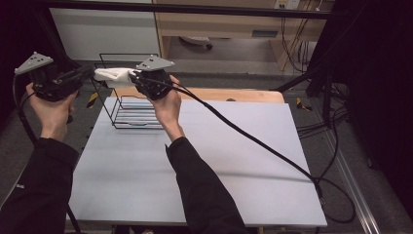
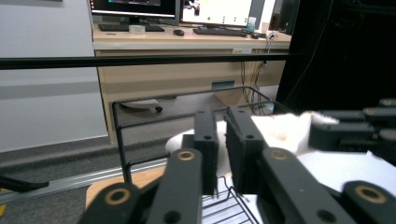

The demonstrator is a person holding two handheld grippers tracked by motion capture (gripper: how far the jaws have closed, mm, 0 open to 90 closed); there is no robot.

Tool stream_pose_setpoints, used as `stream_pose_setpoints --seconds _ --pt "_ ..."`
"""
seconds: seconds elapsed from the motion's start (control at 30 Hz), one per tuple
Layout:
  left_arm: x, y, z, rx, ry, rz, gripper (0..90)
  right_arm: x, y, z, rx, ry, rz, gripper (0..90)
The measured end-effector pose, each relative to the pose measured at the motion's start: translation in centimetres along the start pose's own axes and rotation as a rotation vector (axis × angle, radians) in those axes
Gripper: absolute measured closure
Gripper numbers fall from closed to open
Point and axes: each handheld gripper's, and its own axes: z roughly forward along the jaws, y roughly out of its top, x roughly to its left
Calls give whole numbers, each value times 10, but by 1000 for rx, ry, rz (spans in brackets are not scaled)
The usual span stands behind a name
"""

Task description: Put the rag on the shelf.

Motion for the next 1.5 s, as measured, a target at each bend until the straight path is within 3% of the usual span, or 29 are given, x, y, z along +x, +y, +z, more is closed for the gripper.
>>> stream_pose_setpoints --seconds 0.1,0.27,0.37,1.03,1.17,1.27,1.5 --pt "-2 2 6 42 6 -11 854 0 -1 0 2 0 -2 817" --pt "-5 -9 13 90 -22 -26 889 0 -2 0 6 1 -5 815" --pt "-5 -15 16 124 -22 -14 889 0 -3 0 6 2 -3 810" --pt "-6 -30 28 164 -20 0 894 2 3 -8 13 58 0 654" --pt "-6 -34 30 172 -21 -1 895 1 3 -8 23 86 22 781" --pt "-6 -36 31 177 -21 1 895 2 -2 -3 73 101 40 854" --pt "-4 -39 34 187 -6 15 895 -3 -17 11 133 66 55 873"
